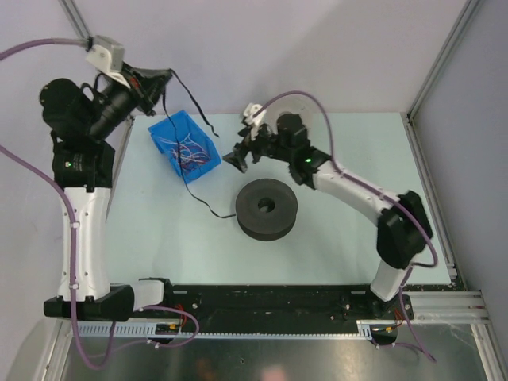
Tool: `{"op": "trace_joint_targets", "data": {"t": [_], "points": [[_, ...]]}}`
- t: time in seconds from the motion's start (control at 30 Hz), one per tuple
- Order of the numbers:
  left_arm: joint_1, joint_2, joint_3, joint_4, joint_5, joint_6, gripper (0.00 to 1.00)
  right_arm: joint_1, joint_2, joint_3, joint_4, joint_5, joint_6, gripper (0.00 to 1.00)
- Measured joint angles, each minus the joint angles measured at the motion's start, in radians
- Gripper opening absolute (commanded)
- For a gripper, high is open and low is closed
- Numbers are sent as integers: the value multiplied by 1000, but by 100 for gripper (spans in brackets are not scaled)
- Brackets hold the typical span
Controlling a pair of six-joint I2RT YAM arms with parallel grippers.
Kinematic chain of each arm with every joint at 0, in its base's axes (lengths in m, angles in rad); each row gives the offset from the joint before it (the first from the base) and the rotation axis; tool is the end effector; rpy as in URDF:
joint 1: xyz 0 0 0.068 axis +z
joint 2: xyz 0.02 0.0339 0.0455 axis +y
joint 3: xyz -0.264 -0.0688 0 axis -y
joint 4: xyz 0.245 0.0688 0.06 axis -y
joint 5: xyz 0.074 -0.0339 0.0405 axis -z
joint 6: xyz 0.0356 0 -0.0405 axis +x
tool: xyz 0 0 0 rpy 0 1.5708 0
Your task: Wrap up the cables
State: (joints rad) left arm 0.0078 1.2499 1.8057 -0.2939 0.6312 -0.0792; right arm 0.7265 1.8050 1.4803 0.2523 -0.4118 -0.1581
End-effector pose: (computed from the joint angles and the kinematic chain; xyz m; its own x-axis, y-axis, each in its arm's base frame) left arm 0.2126 -0.0194 0.5709 0.2135 -0.0622 -0.9750 0.5824 0.8094 0.0759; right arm 0.3187 0.3022 0.3413 0.0894 -0.1136 -0.9895 -0.9043 0.4070 -0.1284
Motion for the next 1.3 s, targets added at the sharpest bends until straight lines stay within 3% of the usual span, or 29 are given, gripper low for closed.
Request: {"op": "trace_joint_targets", "data": {"t": [0.2,0.43,0.53,0.77,0.8,0.83,0.9,0.97,1.13,1.2,1.3], "points": [[-141,-57,-165,-3,26,67,0,-126,-216,-55,-298,-103,-23,99],[-353,-58,-282,-3,19,117,0,-182,-360,-60,-481,-145,-79,99],[-451,2,-288,0,-1,132,0,-232,-417,-61,-555,-142,-90,99],[-643,304,-190,-5,-68,151,0,-583,-461,-68,-672,-101,-95,99],[-664,353,-158,-5,-77,151,6,-625,-461,-72,-684,-96,-95,99],[-690,419,-109,-9,-86,151,18,-655,-461,-77,-697,-92,-95,99],[-737,540,-12,-2,-112,162,52,-707,-461,-85,-718,-88,-96,99],[-778,653,88,-13,-135,170,69,-742,-461,-89,-740,-83,-99,99],[-803,721,137,-104,-154,194,83,-764,-466,-91,-792,-82,-119,99],[-767,654,51,-114,-136,198,91,-760,-467,-91,-812,-91,-131,99],[-649,473,-164,-132,-68,195,93,-745,-467,-92,-832,-104,-137,99]]}}
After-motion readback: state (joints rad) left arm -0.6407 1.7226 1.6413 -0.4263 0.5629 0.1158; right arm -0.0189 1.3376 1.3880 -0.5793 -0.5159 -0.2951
